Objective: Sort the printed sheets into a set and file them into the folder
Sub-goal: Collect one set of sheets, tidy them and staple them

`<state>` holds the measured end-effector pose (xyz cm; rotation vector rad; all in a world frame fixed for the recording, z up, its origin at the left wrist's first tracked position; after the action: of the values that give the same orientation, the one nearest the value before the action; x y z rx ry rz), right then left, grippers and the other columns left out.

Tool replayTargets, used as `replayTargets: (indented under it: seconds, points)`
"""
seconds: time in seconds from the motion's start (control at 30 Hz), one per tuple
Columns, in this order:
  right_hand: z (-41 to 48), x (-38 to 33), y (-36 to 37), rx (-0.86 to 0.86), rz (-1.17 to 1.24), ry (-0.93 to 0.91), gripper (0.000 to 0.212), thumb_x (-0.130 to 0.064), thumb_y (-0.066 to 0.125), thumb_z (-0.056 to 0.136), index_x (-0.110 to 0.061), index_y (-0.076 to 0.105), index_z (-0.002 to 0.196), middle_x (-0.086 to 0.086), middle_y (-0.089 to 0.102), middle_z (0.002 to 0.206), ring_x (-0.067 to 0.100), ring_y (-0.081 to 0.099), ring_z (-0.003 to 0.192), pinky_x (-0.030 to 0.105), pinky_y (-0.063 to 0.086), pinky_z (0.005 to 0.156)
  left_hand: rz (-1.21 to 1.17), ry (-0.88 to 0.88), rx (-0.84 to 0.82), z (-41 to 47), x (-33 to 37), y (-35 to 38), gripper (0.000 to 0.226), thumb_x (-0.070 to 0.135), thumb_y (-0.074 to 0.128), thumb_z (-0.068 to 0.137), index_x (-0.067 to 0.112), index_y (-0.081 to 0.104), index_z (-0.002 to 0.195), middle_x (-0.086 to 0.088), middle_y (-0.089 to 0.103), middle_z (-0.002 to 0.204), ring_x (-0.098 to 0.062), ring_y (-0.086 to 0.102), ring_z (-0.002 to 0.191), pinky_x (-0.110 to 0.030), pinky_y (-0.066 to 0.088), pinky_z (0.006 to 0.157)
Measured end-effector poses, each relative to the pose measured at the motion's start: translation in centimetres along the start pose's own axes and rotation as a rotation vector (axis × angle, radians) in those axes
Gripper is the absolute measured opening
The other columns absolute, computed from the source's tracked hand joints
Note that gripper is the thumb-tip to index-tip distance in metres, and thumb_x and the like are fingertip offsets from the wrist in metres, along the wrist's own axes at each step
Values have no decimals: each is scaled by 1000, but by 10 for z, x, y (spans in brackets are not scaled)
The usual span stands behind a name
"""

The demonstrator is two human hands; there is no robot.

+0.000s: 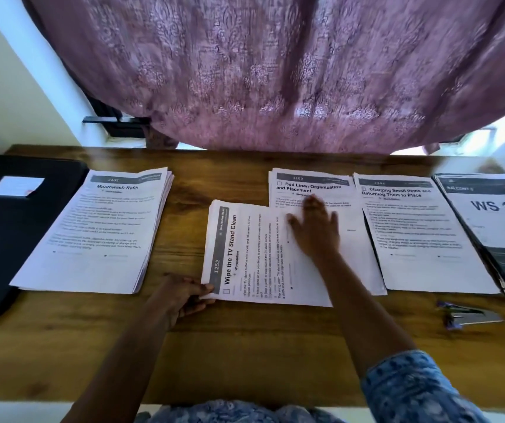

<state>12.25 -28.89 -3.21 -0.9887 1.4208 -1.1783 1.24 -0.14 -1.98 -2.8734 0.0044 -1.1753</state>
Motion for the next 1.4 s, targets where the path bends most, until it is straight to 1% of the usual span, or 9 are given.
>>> replayTargets:
  seconds: [0.07,0.17,0.3,0.53,0.67,0.8,0.93,1.17,1.4]
  points:
    - [-9,6,-9,15,1,15,73,-52,29,97,-6,12,151,10,14,159,20,10,147,48,10,117,6,6,0,-1,0,0,22,5,72,82,2,65,102,-9,75,82,-20,73,72,-25,58,53]
    - [-66,-50,-1,36,75,-282,80,-61,24,90,-5,25,148,11,28,154,20,24,143,51,17,114,16,10,14,0,0,0,18,3,72,81,0,65,98,-8,75,78,-19,73,68,-23,56,49]
    - [-114,-62,9,-187,22,-476,90,-73,1,82,-17,11,152,0,11,160,14,7,147,49,11,116,-3,2,31,0,0,3,11,-1,69,82,-2,65,93,-9,74,74,-14,70,56,-20,53,43]
    - [-77,43,-11,-106,-55,-250,95,-73,-10,78,-16,3,152,0,3,160,12,1,147,45,4,117,-14,4,15,-4,1,5,16,-2,68,83,-4,63,98,-5,73,67,-12,69,54,-18,52,43]
    - [-105,61,-30,7,6,-249,69,-53,10,93,-16,4,151,-3,1,158,7,-7,142,44,0,118,-18,15,11,-7,1,5,13,-3,67,83,-3,63,96,-4,72,63,-11,68,52,-18,52,43]
    - [-156,126,-44,170,86,106,59,-20,34,98,-15,10,152,0,5,159,15,1,146,45,1,116,-24,19,14,-8,0,6,8,-4,66,84,-2,63,91,-3,71,61,-10,68,50,-17,51,41]
    - [-187,194,-47,144,166,417,53,-15,38,98,-12,24,149,11,17,158,28,9,146,53,12,115,-28,32,16,-9,-1,6,5,-4,64,85,-1,62,87,-3,71,60,-10,67,49,-17,52,42]
    - [-199,190,-60,104,61,239,39,-10,57,89,-17,55,128,11,58,126,33,49,116,45,40,93,-25,41,18,-12,-2,7,6,-2,65,85,1,62,91,-10,70,82,-10,68,51,-17,53,43]
    - [-214,81,-42,-35,278,-162,46,-22,62,89,-30,54,133,-3,53,102,18,55,92,29,44,73,-40,43,13,-14,-2,7,10,-1,66,85,2,62,94,-8,70,83,-8,68,52,-17,52,43]
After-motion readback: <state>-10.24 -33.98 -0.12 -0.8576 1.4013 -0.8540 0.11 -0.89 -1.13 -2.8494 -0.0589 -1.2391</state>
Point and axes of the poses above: each hand's wrist, its own z-axis towards the middle knuckle, its own y-axis out of the palm, x = y × z, the point moved 2 cm from there along z, towards the middle knuckle
